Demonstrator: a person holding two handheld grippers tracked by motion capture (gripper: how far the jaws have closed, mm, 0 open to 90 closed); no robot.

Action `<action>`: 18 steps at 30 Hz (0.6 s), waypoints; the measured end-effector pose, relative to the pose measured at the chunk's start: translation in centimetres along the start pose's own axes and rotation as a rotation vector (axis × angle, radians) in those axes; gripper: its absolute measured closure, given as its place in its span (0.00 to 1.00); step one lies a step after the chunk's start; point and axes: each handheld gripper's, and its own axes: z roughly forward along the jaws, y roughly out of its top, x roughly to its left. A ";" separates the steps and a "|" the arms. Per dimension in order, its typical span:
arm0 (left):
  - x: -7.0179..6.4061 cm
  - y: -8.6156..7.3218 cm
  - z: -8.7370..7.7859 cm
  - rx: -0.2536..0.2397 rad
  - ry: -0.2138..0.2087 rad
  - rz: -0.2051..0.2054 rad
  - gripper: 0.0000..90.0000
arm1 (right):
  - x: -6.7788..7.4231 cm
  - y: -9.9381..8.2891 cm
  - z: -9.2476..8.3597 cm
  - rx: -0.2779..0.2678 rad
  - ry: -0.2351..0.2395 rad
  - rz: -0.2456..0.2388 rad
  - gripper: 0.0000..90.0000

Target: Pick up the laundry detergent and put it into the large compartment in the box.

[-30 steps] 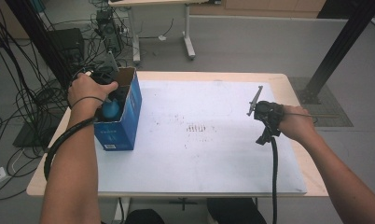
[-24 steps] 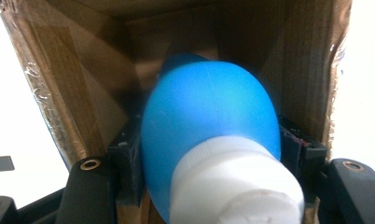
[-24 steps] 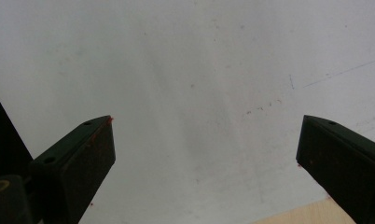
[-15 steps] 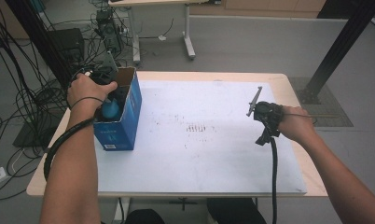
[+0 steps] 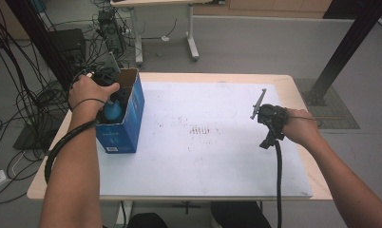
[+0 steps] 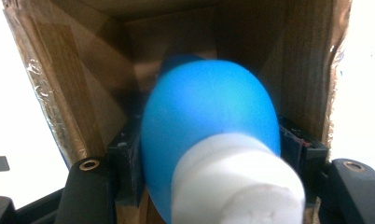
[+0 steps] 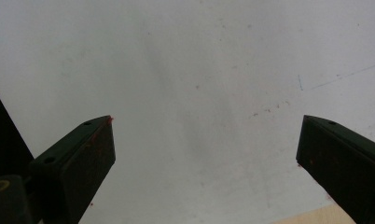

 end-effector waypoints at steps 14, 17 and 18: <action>-0.2 -0.2 -0.8 -0.001 0.004 0.002 0.33 | 0.0 0.3 0.1 -0.001 0.001 -0.008 0.05; -0.6 -0.4 -1.5 -0.014 0.008 0.009 0.33 | 0.1 0.3 0.1 -0.004 -0.001 -0.006 0.05; -0.8 -0.4 -1.8 -0.014 0.017 0.010 0.33 | 0.1 0.2 0.1 -0.008 0.002 -0.006 0.05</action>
